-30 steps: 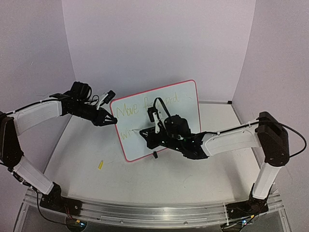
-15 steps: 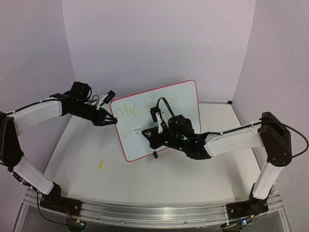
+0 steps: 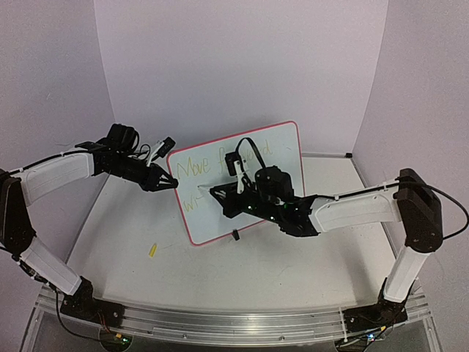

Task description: Write a sentence on the whiteboard

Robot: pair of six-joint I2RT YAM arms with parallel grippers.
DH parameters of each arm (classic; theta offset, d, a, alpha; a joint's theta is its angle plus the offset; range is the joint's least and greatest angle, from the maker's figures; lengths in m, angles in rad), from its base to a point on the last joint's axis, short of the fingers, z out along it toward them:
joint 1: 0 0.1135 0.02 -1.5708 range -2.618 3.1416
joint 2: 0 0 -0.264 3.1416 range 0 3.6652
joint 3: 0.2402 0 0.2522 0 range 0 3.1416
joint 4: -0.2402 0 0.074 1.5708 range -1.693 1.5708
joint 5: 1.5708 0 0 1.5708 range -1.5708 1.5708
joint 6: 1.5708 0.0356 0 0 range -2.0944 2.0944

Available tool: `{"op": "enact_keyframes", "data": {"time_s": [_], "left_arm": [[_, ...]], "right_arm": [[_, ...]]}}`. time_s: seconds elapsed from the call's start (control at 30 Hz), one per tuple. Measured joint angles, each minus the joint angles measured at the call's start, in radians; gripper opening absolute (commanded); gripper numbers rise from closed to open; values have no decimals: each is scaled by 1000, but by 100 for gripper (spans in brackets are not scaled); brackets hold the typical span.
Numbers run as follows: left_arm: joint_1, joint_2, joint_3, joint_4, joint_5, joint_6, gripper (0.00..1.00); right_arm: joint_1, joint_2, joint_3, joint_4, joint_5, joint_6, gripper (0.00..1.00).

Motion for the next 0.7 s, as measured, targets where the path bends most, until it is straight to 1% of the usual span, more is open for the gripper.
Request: {"op": "enact_keyframes", "data": {"time_s": [0.43, 0.7], "left_arm": [[0, 0, 0, 0, 0, 0, 0], [0, 0, 0, 0, 0, 0, 0]], "right_arm": [[1, 31, 12, -32, 21, 5, 0], [1, 31, -28, -31, 16, 32, 0]]}}
